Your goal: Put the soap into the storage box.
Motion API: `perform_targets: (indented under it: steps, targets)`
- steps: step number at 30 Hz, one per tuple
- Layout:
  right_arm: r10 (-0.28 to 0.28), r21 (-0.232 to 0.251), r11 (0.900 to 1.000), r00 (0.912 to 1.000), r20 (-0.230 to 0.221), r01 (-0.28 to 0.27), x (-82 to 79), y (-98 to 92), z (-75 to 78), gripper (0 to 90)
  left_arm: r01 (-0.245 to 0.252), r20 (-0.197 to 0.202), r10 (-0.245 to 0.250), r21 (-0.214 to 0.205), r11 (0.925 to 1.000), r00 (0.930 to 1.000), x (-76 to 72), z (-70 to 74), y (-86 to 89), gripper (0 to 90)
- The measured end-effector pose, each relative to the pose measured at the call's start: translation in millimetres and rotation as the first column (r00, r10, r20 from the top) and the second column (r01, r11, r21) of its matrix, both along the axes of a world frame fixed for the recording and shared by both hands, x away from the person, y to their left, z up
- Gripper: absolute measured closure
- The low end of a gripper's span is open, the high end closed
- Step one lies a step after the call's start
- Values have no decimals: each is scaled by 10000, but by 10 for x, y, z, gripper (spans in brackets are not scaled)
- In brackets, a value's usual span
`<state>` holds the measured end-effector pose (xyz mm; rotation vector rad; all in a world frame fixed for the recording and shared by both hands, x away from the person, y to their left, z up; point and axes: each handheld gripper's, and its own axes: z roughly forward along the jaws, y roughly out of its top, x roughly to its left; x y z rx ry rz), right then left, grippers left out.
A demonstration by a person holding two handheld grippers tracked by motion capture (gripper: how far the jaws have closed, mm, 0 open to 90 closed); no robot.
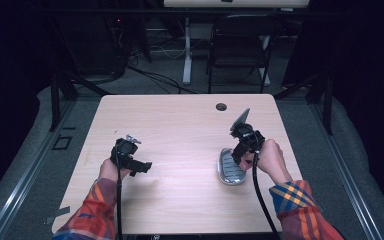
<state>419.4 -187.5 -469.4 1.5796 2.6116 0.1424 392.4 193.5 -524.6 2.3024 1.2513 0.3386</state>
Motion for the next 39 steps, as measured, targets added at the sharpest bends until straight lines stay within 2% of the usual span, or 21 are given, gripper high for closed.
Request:
perform_targets:
  steps: [1, 4, 6, 11, 13, 16, 19, 20, 24, 27, 28, 32, 33, 34, 35, 39]
  targets:
    - [144, -158, 9998, 9998, -157, -146, 13, 6, 7, 375, -6, -14, 6, 3, 10000, 10000, 1, -1, 2, 54]
    - [188, -353, 9992, 9996, -220, -195, 28, 53, -16, 374, -21, -6, 21, -11, 10000, 10000, -1, 2, 5, 54]
    - [17, -237, 9997, 10000, -62, -19, 23, 89, -52, 374, -1, -1, 1, 7, 10000, 10000, -1, 1, 0, 54]
    - [215, -438, 9988, 9994, -254, -226, 51, 153, -86, 374, 21, 9, -21, 65, 10000, 10000, -1, -1, -13, 55]
    - [-12, -264, 9997, 9999, -122, 9, 51, 188, -133, 374, 21, 3, -21, 66, 10000, 10000, -1, -2, -13, 55]
    - [151, -570, 9982, 9991, -398, -174, 79, 213, -151, 374, 37, -2, -37, 66, 10000, 10000, 0, -3, -15, 55]
    - [59, -636, 9979, 9993, -366, -82, 85, 252, -188, 374, 33, 6, -33, 78, 10000, 10000, -1, -2, -14, 55]
    - [-71, -553, 9985, 9997, -223, 59, 79, 264, -204, 374, 22, 8, -22, 67, 10000, 10000, -1, -1, -13, 55]
    - [71, -865, 9962, 9990, -436, -109, 96, 281, -181, 373, 58, 5, -58, 77, 10000, 10000, -2, 0, -14, 56]
    - [-71, -671, 9977, 9998, -211, 57, 82, 299, -199, 376, 83, -8, -83, 69, 9999, 10000, -2, 1, -14, 56]
    - [21, -676, 9977, 9995, -323, -43, 85, 303, -184, 377, 69, 3, -69, 83, 9999, 10000, -3, 1, -15, 56]
    - [-27, -539, 9985, 9998, -181, 17, 72, 325, -145, 392, 105, -39, -105, 88, 9999, 9999, -2, 1, -18, 56]
    - [57, -571, 9983, 9996, -261, -72, 75, 326, -127, 413, 105, -37, -105, 82, 9999, 9999, -3, 2, -18, 56]
    - [-8, -484, 9988, 9999, -135, 1, 64, 329, -125, 445, 101, -34, -101, 80, 9999, 9999, -3, 2, -17, 56]
    - [75, -595, 9982, 9997, -231, -88, 70, 324, -112, 441, 95, -44, -94, 98, 9999, 9999, -3, 2, -16, 56]
    - [-81, -363, 9993, 9996, -261, 72, 59, 309, -141, 451, 115, -42, -115, 91, 9999, 9999, -3, 2, -16, 56]
